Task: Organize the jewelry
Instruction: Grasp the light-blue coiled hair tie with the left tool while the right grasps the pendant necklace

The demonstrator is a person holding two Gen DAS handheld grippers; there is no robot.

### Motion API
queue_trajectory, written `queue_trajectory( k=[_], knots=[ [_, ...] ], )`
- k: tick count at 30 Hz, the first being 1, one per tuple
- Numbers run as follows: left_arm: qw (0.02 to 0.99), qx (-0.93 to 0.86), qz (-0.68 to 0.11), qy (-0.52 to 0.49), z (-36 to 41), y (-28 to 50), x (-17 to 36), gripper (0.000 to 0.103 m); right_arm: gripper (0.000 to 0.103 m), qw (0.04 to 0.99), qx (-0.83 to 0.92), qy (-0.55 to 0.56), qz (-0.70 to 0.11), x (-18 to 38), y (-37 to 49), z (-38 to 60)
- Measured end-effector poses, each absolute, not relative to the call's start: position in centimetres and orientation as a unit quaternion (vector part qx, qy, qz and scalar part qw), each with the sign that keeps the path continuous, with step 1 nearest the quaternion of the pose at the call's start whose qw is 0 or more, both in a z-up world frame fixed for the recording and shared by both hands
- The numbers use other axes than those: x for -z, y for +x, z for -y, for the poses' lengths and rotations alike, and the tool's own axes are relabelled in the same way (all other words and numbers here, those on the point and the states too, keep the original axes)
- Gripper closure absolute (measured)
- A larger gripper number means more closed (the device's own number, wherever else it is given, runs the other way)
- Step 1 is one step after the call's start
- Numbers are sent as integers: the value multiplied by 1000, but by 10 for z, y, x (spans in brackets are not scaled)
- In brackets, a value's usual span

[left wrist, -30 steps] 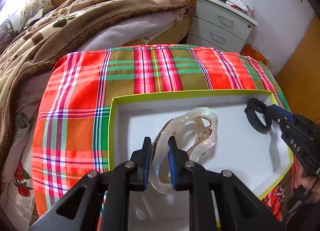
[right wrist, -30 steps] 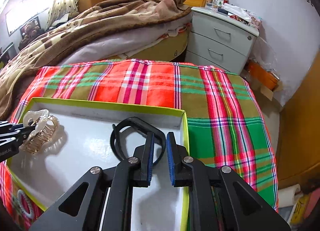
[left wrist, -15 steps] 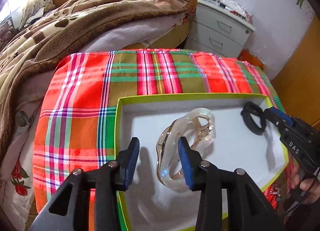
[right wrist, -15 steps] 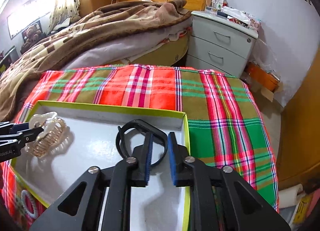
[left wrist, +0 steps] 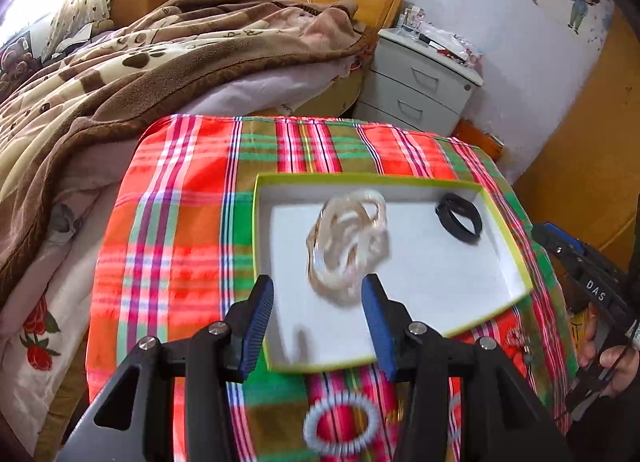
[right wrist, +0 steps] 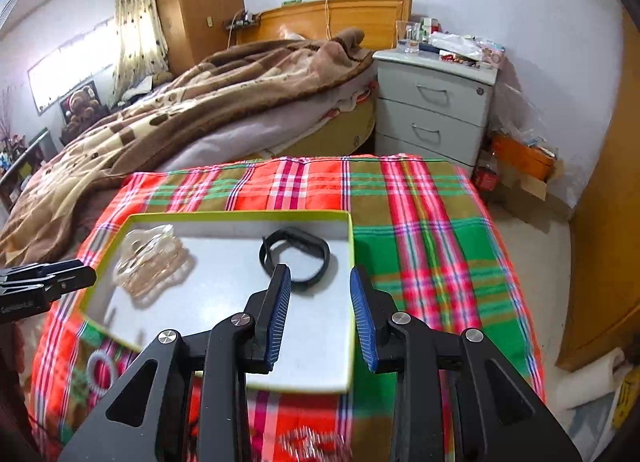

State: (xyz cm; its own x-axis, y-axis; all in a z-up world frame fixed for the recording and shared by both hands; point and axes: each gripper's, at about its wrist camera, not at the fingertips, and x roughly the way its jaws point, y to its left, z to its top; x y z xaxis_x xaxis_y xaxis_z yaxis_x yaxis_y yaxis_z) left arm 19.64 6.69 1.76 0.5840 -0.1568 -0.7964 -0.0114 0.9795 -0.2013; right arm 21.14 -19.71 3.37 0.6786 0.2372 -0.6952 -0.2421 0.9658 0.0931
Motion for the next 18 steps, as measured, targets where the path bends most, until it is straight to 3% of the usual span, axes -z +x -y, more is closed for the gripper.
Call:
queue_trajectory(
  k=[18],
  knots=[
    [871, 60, -474, -116, -69, 128, 10, 55, 71, 899, -121, -3, -422, 12, 128, 231]
  ],
)
